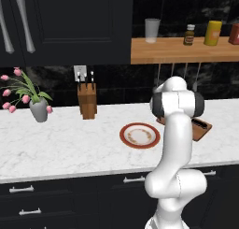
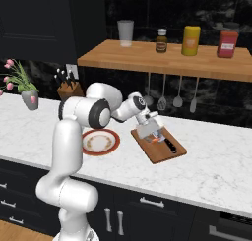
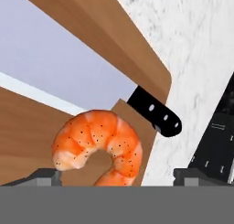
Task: Pick up the knife from the drawer and place it on the cutting board. Then place the meat from the plate to the cutting board.
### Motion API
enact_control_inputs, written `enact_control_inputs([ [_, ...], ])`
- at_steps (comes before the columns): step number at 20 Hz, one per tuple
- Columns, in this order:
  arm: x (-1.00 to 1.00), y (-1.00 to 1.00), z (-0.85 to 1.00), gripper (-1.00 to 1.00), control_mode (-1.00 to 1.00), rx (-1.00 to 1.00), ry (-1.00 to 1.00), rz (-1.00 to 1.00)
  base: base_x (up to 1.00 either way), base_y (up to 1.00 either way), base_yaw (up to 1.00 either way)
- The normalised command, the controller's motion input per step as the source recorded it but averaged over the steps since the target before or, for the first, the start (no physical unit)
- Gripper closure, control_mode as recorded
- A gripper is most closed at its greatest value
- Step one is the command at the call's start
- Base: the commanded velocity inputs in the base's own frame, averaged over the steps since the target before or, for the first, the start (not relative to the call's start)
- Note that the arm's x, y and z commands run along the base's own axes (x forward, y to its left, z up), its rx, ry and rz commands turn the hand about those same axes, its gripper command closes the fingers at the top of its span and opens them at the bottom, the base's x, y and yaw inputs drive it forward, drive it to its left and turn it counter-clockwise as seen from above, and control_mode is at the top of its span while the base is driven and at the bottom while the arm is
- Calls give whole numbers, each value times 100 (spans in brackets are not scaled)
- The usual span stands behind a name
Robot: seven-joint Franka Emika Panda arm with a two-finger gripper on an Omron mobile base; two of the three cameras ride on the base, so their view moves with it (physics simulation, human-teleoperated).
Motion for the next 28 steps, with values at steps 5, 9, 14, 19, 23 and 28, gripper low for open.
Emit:
enact_control_inputs([
  [5,-15,0,33,-100,-100,23,-41,12,0,0,0],
  [9,-62,-7,75,-100,-100,30,-61,13,0,0,0],
  [14,-100,-39,86,-100,-100,22,-77,9,0,0,0],
  [19,-100,-57,84,-100,-100,20,-84,0,0,0,0],
  [23,-100,-64,85,-100,-100,19,-83,0,0,0,0],
  [28,-100,-77,89,-100,-100,16,-82,0,0,0,0],
])
